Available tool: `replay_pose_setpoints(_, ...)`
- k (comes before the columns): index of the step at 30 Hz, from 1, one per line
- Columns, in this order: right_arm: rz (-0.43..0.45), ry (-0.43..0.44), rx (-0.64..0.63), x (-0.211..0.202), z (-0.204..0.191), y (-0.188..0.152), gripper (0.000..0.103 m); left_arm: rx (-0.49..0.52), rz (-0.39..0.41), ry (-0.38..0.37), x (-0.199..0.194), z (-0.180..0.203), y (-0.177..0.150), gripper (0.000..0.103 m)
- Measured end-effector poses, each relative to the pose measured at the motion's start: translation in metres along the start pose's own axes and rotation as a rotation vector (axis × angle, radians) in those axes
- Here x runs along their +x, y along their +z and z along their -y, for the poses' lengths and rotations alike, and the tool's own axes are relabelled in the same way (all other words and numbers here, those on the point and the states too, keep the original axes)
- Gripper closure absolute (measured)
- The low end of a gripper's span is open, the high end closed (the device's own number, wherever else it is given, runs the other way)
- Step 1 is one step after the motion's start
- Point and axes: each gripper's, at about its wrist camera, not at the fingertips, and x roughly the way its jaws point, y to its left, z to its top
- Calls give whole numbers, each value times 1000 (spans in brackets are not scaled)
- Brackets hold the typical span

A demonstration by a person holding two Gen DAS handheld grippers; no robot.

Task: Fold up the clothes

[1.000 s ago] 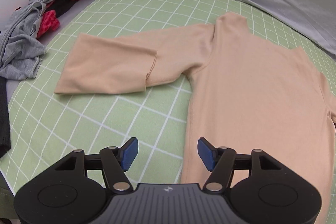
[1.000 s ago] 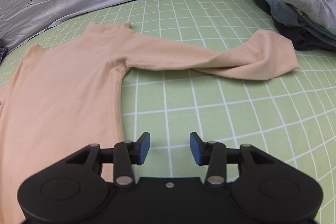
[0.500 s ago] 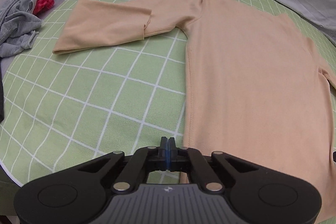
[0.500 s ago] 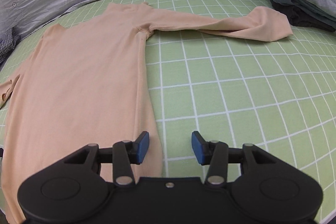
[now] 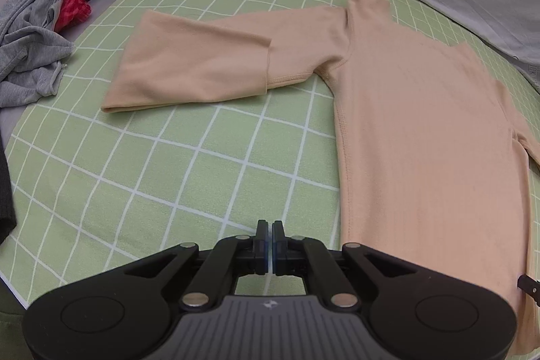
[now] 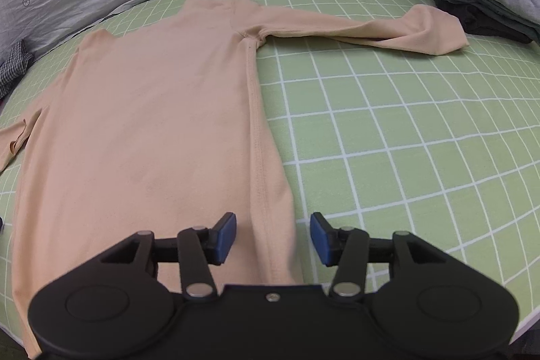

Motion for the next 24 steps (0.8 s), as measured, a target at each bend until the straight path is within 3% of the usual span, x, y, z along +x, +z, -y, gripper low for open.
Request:
replay_pose_setpoints(2,-7,-29,-15,0,5,1,55,35,-14,-13,0,15,-11,83)
replay_pose_setpoints(7,-12,-15,2,0,18,2,77,98,-13,-11,-1,37,-30,72)
replay_pose_setpoints(10,-14,-13,16,1,26,4,77,83,-12,-37,-5,38,-34,66)
replay_pose_setpoints(15,-12,-4,-13,2,28,5,77,10,-65,-108,-1,29,-39,65)
replay_pose_setpoints(17,-7,-3,-25,3,27,5,76,0,-56,-100,3,29,-44,65)
replay_pose_setpoints(21,-3,4,-42,4,26,6,75,68,-43,-38,6,44,-55,70)
replay_pose_setpoints(23,-2,6,-51,5,26,7,75,98,-47,-22,9,51,-58,98)
replay_pose_setpoints(24,-1,7,-56,5,26,7,75,100,-49,-17,10,52,-59,101)
